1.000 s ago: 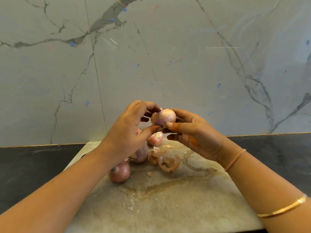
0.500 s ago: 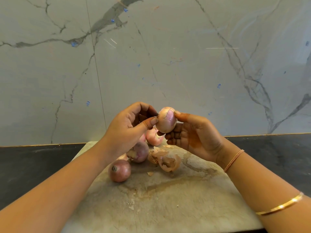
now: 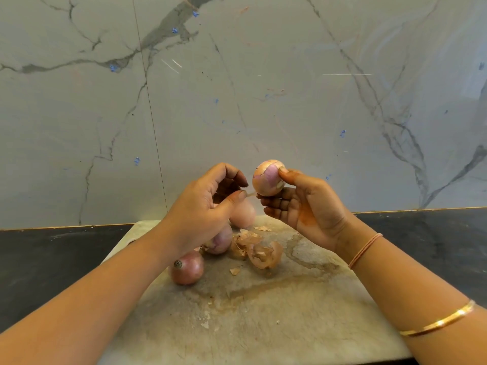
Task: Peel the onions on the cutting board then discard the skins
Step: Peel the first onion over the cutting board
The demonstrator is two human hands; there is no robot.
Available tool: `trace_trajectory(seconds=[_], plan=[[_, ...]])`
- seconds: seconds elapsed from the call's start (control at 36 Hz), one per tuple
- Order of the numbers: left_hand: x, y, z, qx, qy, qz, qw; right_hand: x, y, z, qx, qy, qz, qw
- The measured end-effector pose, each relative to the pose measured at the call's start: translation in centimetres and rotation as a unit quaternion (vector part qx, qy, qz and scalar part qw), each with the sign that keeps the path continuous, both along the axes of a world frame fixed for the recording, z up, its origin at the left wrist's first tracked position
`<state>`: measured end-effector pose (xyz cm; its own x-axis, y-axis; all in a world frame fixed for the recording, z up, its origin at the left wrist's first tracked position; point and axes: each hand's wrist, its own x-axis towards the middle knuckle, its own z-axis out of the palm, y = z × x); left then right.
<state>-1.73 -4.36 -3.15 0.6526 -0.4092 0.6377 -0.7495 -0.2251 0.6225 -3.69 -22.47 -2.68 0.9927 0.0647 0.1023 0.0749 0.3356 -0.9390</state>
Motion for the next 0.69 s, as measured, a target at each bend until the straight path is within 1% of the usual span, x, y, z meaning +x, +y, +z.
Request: trace_trajectory(seconds=[0.08, 0.14, 0.22, 0.31, 0.5, 0.69], plan=[[0.4, 0.1, 0.0, 0.017, -0.064, 0.066, 0.996, -0.1, 0.1, 0.0, -0.02, -0.007, 0.023, 1.0], [0.6, 0.2, 0.0, 0.026, -0.104, 0.089, 0.99, -0.2, 0.2, -0.1, -0.03, -0.01, 0.037, 0.999], [0.9, 0.4, 0.0, 0.044, -0.169, 0.094, 0.98, -0.2, 0.2, -0.1, -0.042, -0.019, 0.064, 0.997], [1.0, 0.4, 0.0, 0.06, -0.205, 0.1, 0.972, -0.3, 0.3, -0.2, -0.045, -0.026, 0.085, 0.995], [1.3, 0.6, 0.0, 0.07, -0.211, 0.113, 0.968, -0.5, 0.4, -0.2, -0.046, -0.026, 0.088, 0.995], [1.5, 0.7, -0.1, 0.064, -0.196, 0.112, 0.972, -0.6, 0.4, -0.1, -0.051, -0.018, 0.085, 0.995]])
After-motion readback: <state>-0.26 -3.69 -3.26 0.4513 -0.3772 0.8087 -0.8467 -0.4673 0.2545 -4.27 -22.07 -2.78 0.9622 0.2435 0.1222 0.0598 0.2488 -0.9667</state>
